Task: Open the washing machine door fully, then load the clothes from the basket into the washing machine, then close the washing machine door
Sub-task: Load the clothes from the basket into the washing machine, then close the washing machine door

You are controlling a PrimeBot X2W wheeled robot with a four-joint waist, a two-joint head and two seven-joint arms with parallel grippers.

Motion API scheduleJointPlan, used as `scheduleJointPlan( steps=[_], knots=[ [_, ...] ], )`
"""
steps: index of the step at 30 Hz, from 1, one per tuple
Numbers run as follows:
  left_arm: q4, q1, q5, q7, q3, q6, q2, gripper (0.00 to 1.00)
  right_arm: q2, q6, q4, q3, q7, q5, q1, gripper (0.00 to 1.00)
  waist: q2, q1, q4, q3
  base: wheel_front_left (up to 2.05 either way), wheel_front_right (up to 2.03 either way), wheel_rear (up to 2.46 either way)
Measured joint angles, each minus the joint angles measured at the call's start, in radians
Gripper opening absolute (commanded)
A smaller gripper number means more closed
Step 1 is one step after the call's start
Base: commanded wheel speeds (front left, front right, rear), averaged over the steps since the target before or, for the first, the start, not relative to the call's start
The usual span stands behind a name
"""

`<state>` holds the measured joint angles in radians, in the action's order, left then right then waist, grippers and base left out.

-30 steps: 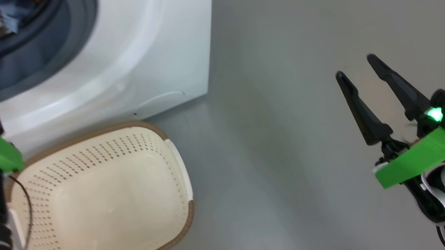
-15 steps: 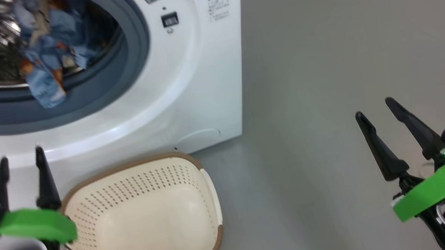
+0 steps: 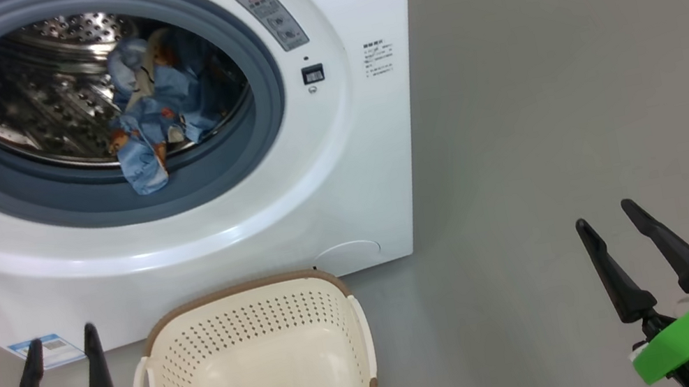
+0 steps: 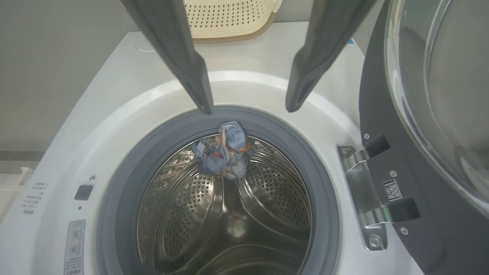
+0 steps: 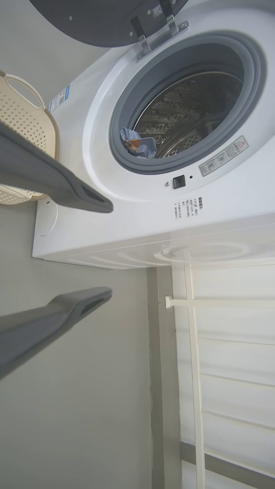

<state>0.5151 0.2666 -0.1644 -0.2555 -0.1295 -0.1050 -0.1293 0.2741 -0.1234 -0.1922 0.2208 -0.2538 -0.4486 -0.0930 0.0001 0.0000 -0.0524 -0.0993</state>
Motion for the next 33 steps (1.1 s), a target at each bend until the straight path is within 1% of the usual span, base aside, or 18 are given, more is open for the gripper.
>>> scheduleJointPlan(
  steps=[9,15,33],
  knots=[
    [-0.101,-0.113,0.023,0.0,-0.012,-0.01,0.021,1.0,0.002,0.0,0.003,-0.033,0.0,-0.001,0.047,1.0,0.0,0.0,0.021,0.035,0.0,0.0,0.0],
    [-0.16,-0.174,0.026,0.0,-0.03,-0.01,0.035,1.0,0.003,0.0,0.006,-0.035,0.0,-0.001,0.068,1.0,0.0,0.0,0.019,0.048,0.0,0.0,0.0],
    [-0.172,-0.19,0.027,0.0,-0.043,-0.02,0.049,1.0,0.003,0.0,0.009,-0.041,0.0,-0.001,0.068,1.0,0.0,0.0,0.02,0.058,0.0,0.0,0.0]
  ],
)
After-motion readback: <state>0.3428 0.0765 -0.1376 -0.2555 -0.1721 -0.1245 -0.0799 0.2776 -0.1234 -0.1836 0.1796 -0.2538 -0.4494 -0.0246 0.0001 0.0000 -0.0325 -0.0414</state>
